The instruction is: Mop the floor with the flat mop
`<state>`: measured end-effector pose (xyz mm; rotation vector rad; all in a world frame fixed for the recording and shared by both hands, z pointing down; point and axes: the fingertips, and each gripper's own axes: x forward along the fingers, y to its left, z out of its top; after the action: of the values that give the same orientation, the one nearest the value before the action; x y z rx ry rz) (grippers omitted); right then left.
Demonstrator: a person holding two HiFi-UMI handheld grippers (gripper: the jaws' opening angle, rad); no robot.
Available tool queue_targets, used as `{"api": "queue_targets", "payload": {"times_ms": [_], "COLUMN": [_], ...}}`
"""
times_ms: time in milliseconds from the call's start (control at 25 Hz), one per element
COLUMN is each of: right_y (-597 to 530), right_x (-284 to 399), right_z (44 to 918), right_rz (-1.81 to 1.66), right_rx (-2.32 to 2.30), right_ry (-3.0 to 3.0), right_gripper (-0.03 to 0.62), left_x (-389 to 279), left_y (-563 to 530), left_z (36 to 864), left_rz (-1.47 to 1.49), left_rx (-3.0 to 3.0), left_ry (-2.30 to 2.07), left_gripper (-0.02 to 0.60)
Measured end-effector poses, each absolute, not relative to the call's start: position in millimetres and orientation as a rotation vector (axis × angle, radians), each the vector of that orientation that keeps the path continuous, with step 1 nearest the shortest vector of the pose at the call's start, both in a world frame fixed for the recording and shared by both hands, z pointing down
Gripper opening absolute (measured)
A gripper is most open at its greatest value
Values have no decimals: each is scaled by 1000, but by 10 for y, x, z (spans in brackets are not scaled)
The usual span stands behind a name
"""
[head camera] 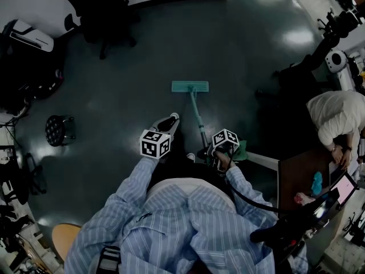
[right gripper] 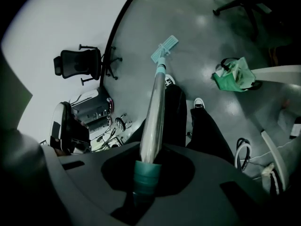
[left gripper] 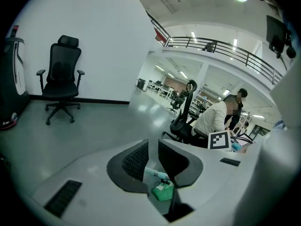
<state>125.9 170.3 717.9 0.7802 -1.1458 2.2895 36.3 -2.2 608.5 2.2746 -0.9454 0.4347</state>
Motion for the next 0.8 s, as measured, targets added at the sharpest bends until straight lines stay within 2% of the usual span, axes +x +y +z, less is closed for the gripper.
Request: {"api": "queue_targets", "payload": {"times_ms": [800], "right_y": [-1504], "right_x": [998], "right_z": [7230], "right_rz": [2261], "right_rx": [839], "right_ry": [-1144], "right_gripper": [44], "left_x": [-154], "left_y": [-2501], "left_z": [6132], "left_rz": [463], "left_rx": [2245], "left_ry": [-946], "left_gripper": [69]}}
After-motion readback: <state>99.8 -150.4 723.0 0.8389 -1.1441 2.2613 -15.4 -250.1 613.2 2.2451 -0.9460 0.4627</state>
